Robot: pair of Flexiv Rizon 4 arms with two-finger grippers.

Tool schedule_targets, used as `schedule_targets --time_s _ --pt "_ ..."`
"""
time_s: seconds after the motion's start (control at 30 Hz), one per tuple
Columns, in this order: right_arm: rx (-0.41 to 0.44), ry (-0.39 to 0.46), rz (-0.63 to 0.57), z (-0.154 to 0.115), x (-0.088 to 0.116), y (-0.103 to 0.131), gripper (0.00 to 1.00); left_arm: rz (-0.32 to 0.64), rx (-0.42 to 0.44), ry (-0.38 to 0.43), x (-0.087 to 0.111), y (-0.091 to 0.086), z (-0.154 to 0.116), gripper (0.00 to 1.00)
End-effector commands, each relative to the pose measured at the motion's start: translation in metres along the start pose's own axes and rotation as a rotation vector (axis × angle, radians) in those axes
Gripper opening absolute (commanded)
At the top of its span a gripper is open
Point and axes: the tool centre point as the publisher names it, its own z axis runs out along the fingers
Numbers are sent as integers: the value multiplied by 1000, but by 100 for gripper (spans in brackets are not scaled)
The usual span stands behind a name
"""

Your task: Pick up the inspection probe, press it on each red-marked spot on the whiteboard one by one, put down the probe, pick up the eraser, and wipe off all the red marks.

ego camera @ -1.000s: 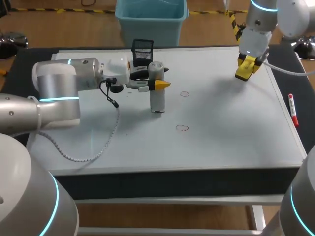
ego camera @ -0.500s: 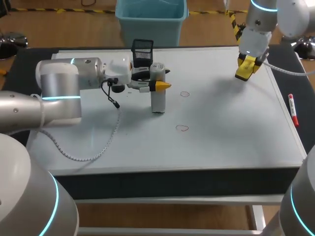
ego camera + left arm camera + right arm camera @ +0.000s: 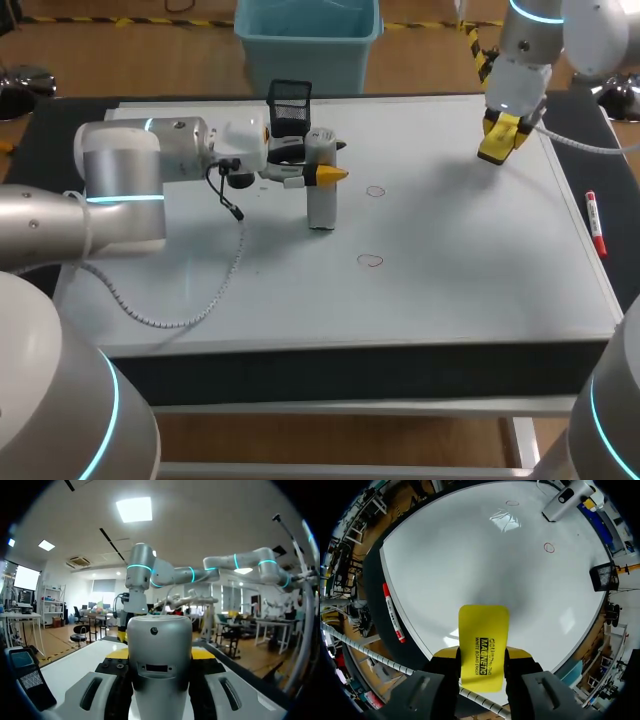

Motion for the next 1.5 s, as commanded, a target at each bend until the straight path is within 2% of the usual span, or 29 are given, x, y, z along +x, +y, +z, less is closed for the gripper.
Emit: schedule_targets --time_s 0.03,0.3,0.57,0.8,0.97,1.23,1.5 --pt "2 4 -2 -1 0 0 0 -1 2 3 0 1 0 0" --pt "2 4 -2 -1 0 0 0 -4 6 0 4 1 -2 0" --pt "2 4 -2 -1 0 0 0 24 11 -7 -2 -15 -8 0" --pt "2 4 -2 -1 0 0 0 75 4 -26 -28 -45 -26 0" --pt "2 4 -2 -1 0 0 0 94 -9 -71 -52 -64 -48 0" --pt "2 4 -2 -1 0 0 0 98 11 -153 -88 -77 -89 0" --pt "2 4 -2 -1 0 0 0 102 10 -219 -113 -80 -123 0"
